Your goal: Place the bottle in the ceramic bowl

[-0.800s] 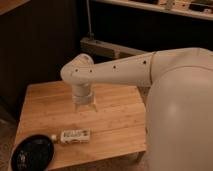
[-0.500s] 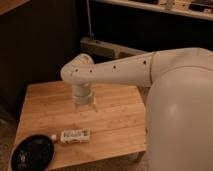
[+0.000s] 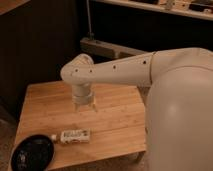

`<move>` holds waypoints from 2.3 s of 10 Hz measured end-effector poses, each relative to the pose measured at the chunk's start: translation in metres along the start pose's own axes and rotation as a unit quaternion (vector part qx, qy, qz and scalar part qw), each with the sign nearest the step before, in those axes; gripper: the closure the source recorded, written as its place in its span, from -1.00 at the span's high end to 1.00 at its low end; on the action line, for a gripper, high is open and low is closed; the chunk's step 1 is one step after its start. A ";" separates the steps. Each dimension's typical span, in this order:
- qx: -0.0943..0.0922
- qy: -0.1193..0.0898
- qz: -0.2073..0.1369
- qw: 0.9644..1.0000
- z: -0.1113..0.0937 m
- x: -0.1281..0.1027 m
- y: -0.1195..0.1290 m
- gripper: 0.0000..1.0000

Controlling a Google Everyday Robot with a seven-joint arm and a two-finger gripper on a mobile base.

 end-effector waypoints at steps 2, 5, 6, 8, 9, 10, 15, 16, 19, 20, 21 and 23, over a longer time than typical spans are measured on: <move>0.000 0.000 0.000 1.000 0.000 0.000 0.000 0.30; 0.000 0.000 0.000 1.000 0.000 0.000 0.000 0.30; 0.000 0.000 0.000 1.000 0.000 0.000 0.000 0.30; 0.000 0.000 0.000 1.000 0.000 0.000 0.000 0.30; 0.000 0.000 0.000 1.000 0.000 0.000 0.000 0.30; 0.000 0.000 0.000 1.000 0.000 0.000 0.000 0.30; -0.047 -0.065 -0.111 0.991 -0.013 0.004 -0.001 0.30; -0.070 -0.090 -0.166 0.980 -0.018 0.004 -0.003 0.30; -0.136 -0.154 -0.339 0.918 -0.028 0.007 -0.014 0.30; -0.146 -0.170 -0.373 0.900 -0.031 0.007 -0.016 0.30; -0.156 -0.199 -0.420 0.871 -0.038 0.005 -0.021 0.30; -0.162 -0.226 -0.460 0.843 -0.044 0.004 -0.023 0.30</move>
